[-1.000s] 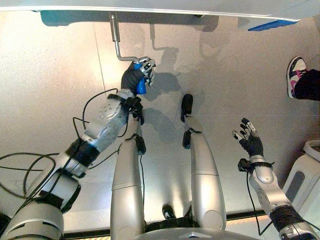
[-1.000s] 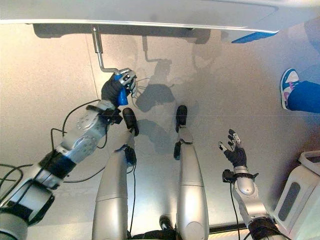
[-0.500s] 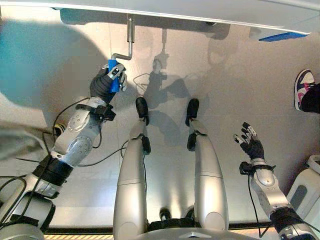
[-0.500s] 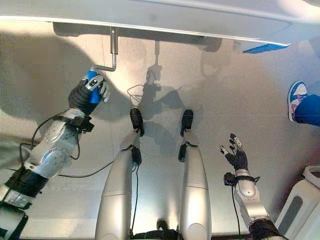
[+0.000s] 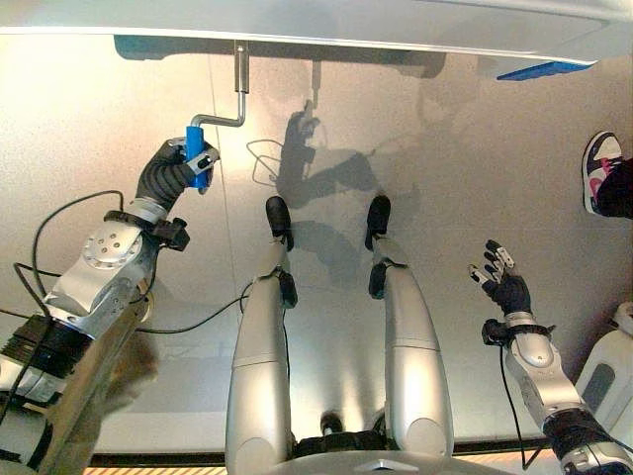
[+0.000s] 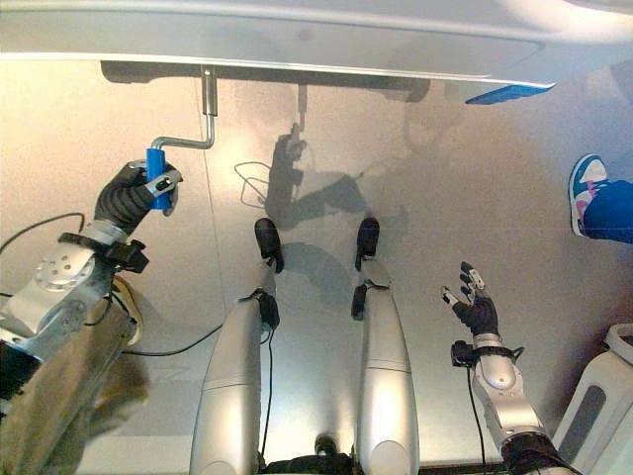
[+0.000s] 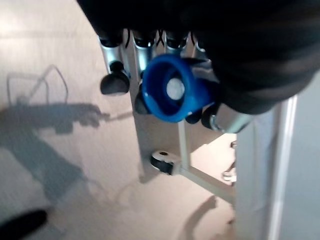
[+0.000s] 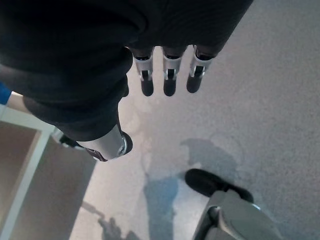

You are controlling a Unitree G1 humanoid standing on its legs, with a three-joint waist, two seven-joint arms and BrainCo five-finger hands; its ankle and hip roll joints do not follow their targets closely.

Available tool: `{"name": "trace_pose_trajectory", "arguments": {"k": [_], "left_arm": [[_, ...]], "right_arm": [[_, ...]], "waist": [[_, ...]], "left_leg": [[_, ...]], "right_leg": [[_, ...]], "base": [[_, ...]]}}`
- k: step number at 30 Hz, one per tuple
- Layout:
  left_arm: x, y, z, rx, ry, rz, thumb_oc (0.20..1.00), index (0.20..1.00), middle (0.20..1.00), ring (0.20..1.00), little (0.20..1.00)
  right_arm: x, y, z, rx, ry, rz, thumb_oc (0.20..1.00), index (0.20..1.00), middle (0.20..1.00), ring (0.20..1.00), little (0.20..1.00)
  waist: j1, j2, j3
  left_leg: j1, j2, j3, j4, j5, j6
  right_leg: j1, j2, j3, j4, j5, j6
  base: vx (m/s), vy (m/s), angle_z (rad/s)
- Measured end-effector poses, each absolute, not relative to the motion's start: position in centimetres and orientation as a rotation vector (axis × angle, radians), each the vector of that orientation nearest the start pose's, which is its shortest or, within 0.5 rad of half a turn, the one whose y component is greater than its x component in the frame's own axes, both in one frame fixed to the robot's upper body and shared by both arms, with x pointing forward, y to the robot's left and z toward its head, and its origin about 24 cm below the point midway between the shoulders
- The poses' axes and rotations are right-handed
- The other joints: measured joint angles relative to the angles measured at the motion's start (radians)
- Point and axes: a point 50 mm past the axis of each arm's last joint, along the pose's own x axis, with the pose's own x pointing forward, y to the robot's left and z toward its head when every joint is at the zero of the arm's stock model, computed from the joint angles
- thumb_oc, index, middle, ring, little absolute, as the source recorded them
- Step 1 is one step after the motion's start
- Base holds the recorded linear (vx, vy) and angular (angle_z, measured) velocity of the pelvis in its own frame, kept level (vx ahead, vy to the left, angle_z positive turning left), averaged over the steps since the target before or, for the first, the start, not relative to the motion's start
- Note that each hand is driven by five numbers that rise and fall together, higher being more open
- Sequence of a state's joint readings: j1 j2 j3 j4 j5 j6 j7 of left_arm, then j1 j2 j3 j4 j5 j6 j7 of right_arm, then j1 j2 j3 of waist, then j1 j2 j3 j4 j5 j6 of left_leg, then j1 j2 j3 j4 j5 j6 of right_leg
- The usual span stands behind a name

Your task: Raise the hospital bed

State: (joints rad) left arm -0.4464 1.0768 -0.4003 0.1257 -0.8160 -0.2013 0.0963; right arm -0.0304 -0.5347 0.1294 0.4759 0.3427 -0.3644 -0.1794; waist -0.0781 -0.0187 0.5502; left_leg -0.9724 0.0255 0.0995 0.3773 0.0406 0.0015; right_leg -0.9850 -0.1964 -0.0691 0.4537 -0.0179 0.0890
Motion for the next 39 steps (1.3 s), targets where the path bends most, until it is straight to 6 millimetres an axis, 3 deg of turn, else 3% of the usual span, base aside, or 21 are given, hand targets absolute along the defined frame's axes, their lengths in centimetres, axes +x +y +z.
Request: {"name": "trace_pose_trajectory", "arguments": {"k": [6, 10, 22, 32, 39], "left_arm": [[31.5, 27.5, 19.1, 0.441, -0.259, -0.059, 0.2, 0.2, 0.2, 0.2, 0.2], [32.8, 28.8, 19.9, 0.707, -0.264, 0.035, 0.2, 0.2, 0.2, 0.2, 0.2], [35.5, 30.9, 22.9, 1.128, -0.22, 0.172, 0.2, 0.2, 0.2, 0.2, 0.2], [36.8, 32.9, 21.7, 1.177, -0.061, 0.302, 0.2, 0.2, 0.2, 0.2, 0.2], [37.8, 32.4, 20.4, 1.164, 0.022, 0.364, 0.2, 0.2, 0.2, 0.2, 0.2]], "right_arm": [[23.9, -27.8, 0.9, -0.246, 0.07, -0.218, 1.0, 1.0, 1.0, 1.0, 1.0], [23.9, -28.3, 1.3, -0.27, 0.064, -0.217, 1.0, 1.0, 1.0, 1.0, 1.0], [23.7, -28.5, 1.3, -0.276, 0.068, -0.208, 1.0, 1.0, 1.0, 1.0, 1.0], [23.8, -28.2, 1.7, -0.265, 0.05, -0.186, 1.0, 1.0, 1.0, 1.0, 1.0], [23.9, -28.3, 2.7, -0.263, 0.008, -0.165, 1.0, 1.0, 1.0, 1.0, 1.0]], "waist": [[0.009, 0.003, -0.001], [0.008, 0.004, -0.001], [-0.002, 0.003, -0.001], [-0.055, 0.0, -0.003], [-0.081, -0.003, -0.004]], "left_leg": [[0.0, 0.009, 0.001, 0.0, 0.002, -0.007], [-0.003, 0.011, 0.004, 0.001, 0.003, -0.009], [-0.036, 0.021, 0.012, 0.013, 0.003, -0.011], [-0.061, 0.039, 0.029, 0.027, -0.003, -0.012], [-0.098, 0.056, 0.025, 0.07, -0.02, -0.011]], "right_leg": [[-0.007, 0.008, 0.001, 0.008, -0.002, -0.008], [-0.017, 0.009, 0.005, 0.013, -0.002, -0.011], [-0.043, 0.022, 0.015, -0.009, 0.013, -0.012], [-0.061, 0.043, 0.03, -0.036, 0.039, -0.013], [-0.076, 0.058, 0.03, -0.031, 0.046, -0.015]], "base": [[0.0, 0.01, -0.02], [0.0, 0.0, 0.0], [0.0, 0.01, -0.03], [0.01, -0.002, -0.08], [0.01, -0.027, -0.05]]}}
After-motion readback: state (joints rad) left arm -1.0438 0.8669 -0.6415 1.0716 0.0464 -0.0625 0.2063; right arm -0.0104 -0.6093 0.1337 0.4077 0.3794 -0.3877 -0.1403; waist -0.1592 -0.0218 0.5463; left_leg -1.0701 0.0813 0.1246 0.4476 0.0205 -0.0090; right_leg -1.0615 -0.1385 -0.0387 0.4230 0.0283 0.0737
